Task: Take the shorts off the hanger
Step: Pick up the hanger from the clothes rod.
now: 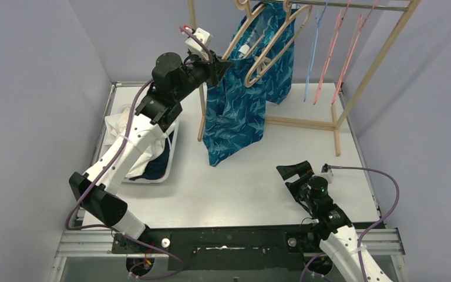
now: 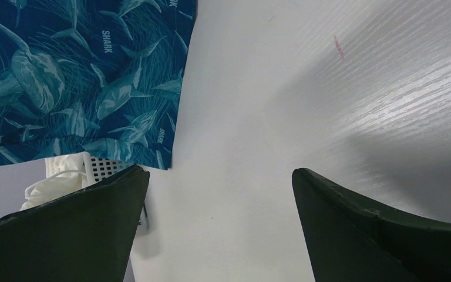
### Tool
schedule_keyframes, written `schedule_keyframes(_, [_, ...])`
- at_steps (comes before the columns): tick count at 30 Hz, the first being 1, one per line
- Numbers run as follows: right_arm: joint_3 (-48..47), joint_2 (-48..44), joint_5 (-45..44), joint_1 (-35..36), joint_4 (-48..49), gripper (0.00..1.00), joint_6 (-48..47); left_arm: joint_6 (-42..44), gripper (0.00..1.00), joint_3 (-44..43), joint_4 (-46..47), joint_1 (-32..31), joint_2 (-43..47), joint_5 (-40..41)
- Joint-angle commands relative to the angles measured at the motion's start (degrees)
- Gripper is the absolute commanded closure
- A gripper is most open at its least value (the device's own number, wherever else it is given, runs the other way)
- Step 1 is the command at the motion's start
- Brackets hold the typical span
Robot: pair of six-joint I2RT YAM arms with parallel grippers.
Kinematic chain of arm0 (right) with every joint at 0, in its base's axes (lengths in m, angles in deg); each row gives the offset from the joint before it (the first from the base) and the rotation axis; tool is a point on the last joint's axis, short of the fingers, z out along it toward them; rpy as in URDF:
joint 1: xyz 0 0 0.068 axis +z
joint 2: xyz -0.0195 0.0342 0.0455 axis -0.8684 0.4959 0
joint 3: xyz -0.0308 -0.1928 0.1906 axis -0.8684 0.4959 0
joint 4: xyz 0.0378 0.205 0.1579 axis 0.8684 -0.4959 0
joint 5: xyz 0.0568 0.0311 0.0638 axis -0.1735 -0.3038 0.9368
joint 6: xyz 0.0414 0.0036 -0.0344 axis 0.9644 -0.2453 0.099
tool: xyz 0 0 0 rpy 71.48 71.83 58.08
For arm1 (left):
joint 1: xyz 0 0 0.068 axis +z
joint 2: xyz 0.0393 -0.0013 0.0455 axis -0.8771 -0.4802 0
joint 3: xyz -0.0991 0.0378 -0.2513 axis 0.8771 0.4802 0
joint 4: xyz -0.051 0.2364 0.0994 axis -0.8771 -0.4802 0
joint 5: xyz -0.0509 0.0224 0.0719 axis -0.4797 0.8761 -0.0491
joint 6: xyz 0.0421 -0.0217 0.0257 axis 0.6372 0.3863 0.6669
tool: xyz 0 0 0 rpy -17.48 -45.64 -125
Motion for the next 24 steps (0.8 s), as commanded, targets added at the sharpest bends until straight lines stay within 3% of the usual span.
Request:
schedule_keyframes(1, [-0.4, 0.5, 0.2, -0.3, 2.7, 0.01, -0.3, -0.1, 1.00, 7.1, 3.2, -0.5, 8.8, 4.4])
schedule_keyframes(6, [0.8, 0.9, 1.3, -0.3, 7.8, 0.01, -2.0, -4.7, 1.00, 31.6, 12.2, -0.9, 23.2, 9.3])
schedule_keyframes(17, [0.0, 2.6, 10.3, -0.2, 22.0, 0.00, -7.7, -12.9, 1.00, 47.1, -6.4, -4.0, 36.5, -2.1])
schedule_keyframes(24, [-4.3, 1.0, 18.2, 0.1, 26.3, 0.06, -15.8, -16.8, 1.00, 55.7, -10.2, -12.3, 41.6, -3.0])
